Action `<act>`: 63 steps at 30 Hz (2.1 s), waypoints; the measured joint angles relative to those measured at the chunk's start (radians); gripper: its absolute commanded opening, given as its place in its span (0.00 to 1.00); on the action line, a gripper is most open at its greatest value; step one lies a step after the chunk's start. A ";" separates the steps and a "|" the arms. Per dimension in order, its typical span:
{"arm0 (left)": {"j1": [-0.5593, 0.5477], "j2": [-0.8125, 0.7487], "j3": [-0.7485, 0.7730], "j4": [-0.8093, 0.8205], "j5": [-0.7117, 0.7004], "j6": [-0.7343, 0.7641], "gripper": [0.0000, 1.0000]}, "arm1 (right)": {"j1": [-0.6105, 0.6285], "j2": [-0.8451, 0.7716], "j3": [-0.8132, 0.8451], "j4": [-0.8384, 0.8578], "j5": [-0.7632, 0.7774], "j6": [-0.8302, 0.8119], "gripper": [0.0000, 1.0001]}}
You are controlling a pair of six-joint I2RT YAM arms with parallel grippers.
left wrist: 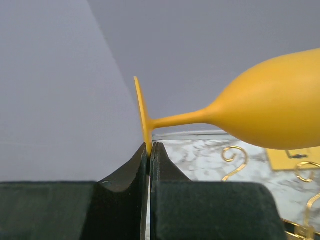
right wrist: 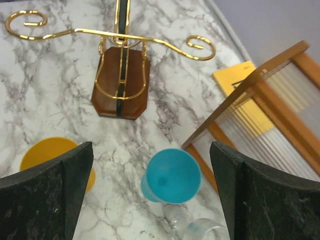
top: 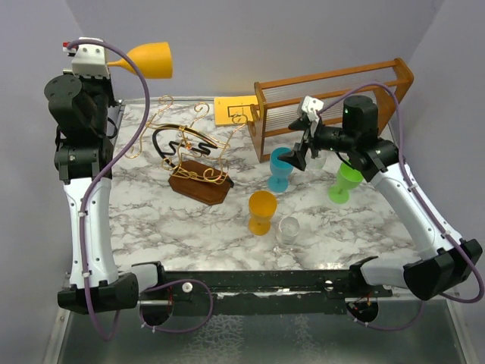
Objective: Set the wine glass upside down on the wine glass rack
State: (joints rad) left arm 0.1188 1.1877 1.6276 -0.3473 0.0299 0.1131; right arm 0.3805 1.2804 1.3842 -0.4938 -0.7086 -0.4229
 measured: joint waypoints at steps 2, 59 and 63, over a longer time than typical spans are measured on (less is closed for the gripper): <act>0.000 0.010 0.014 0.014 -0.074 0.066 0.00 | 0.000 0.000 -0.040 0.000 -0.024 -0.002 0.99; -0.171 0.368 -0.093 -0.018 -0.040 1.482 0.00 | 0.000 -0.039 -0.127 0.050 -0.140 -0.001 0.99; -0.187 0.393 -0.078 -0.049 -0.038 1.532 0.00 | 0.000 -0.031 -0.128 0.051 -0.143 -0.001 0.99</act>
State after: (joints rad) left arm -0.0681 1.5803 1.5494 -0.3965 -0.0082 1.6451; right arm 0.3805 1.2499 1.2564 -0.4423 -0.8513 -0.4236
